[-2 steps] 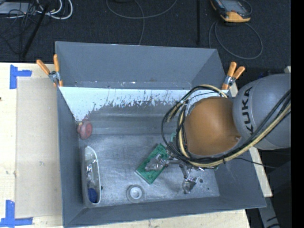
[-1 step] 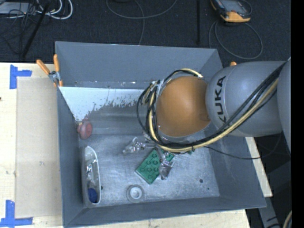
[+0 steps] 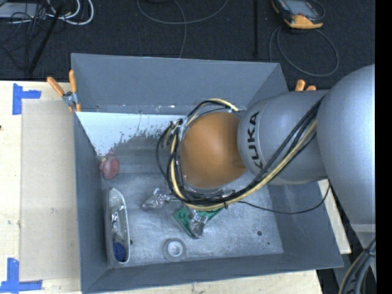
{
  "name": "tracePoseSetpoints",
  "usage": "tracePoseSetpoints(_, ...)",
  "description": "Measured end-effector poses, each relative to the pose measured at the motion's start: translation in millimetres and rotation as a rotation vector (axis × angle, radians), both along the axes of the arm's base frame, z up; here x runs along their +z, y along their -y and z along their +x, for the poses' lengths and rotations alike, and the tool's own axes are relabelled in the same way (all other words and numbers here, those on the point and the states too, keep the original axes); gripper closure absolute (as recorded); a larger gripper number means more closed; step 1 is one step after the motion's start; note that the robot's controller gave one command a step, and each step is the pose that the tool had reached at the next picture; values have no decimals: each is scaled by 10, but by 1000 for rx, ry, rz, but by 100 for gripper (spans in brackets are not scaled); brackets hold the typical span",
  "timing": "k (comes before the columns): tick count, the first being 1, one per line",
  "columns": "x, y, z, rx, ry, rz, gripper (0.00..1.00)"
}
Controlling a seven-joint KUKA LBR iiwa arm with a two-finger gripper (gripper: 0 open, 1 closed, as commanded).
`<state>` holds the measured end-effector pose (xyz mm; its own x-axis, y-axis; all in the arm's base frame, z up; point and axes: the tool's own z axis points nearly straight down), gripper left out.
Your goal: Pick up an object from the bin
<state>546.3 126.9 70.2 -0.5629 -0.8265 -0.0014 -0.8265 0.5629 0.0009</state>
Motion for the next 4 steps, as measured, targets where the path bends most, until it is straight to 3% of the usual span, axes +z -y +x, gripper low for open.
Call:
tracePoseSetpoints(1, 16, 661, 139, 9, 6, 3, 0)
tracePoseSetpoints(2, 55, 643, 158, 8, 9, 3, 100)
tracePoseSetpoints(3, 1257, 632, 176, 5, 7, 0, 100)
tracePoseSetpoints(4, 1264, 628, 176, -1, 0, 1, 100)
